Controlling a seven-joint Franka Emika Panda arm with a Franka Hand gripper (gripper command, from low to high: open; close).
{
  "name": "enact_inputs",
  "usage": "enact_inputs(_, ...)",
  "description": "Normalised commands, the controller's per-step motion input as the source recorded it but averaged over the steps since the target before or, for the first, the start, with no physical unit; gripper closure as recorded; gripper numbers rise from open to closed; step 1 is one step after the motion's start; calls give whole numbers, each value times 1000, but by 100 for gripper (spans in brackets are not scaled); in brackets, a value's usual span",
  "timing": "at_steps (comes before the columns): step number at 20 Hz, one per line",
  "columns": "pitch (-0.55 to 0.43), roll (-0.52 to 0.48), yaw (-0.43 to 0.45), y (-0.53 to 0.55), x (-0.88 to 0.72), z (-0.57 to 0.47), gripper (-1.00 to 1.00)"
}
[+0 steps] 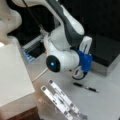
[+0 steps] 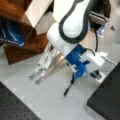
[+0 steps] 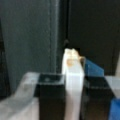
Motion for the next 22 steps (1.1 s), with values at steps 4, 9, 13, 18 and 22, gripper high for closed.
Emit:
enact_inputs(4,20,112,-30,75,6,-29,100)
enact_inputs(9,28,117,-36,174,32,155,100)
enact_inputs(13,43,119,-18,235,28,325,100)
enact_inputs(18,52,100,11,289,11,455,100)
enact_inputs(22,60,76,13,348,-4,459,100)
